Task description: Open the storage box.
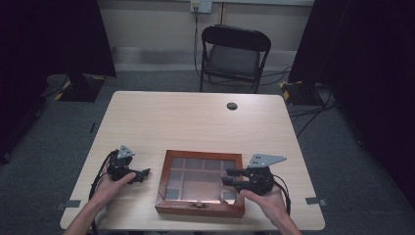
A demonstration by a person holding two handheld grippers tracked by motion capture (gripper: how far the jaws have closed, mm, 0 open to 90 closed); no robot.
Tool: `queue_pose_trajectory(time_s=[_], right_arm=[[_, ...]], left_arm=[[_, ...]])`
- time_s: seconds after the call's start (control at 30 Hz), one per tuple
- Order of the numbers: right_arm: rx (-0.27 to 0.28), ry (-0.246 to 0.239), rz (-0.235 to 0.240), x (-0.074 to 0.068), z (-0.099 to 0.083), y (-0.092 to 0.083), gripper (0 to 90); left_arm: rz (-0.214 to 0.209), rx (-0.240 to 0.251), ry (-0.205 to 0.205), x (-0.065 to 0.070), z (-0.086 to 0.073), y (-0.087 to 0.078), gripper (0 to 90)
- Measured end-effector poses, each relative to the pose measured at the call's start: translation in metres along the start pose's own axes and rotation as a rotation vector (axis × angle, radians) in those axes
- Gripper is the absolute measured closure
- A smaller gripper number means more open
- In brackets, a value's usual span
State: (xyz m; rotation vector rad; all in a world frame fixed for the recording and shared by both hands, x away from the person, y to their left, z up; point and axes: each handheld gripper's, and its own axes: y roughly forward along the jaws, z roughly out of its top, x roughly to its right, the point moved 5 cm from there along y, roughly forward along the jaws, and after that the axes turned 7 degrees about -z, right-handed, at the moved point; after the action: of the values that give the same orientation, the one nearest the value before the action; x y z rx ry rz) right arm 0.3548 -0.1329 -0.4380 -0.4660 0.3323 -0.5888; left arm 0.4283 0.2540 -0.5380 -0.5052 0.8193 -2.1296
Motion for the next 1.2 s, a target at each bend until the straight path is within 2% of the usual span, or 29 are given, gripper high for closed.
queue_pose_trajectory(time_s=[0.3,0.5,0.93,1.1,1.2], right_arm=[[-0.063,-0.057,0.152,-0.035,-0.005,0.026,72.7],[-0.103,-0.085,0.207,-0.048,-0.009,0.036,76.6],[-0.162,-0.133,0.271,-0.063,-0.020,0.048,77.2],[-0.196,-0.154,0.264,-0.063,-0.024,0.050,80.4],[-0.195,-0.170,0.259,-0.064,-0.025,0.051,81.9]], left_arm=[[0.000,0.000,0.000,0.000,0.000,0.000,0.0],[0.007,0.001,-0.015,0.001,0.001,0.001,0.0],[0.007,0.003,-0.020,0.001,0.001,0.001,0.0],[0.012,0.003,-0.015,0.001,0.001,0.001,0.0],[0.012,0.003,-0.016,0.001,0.001,0.001,0.0]])
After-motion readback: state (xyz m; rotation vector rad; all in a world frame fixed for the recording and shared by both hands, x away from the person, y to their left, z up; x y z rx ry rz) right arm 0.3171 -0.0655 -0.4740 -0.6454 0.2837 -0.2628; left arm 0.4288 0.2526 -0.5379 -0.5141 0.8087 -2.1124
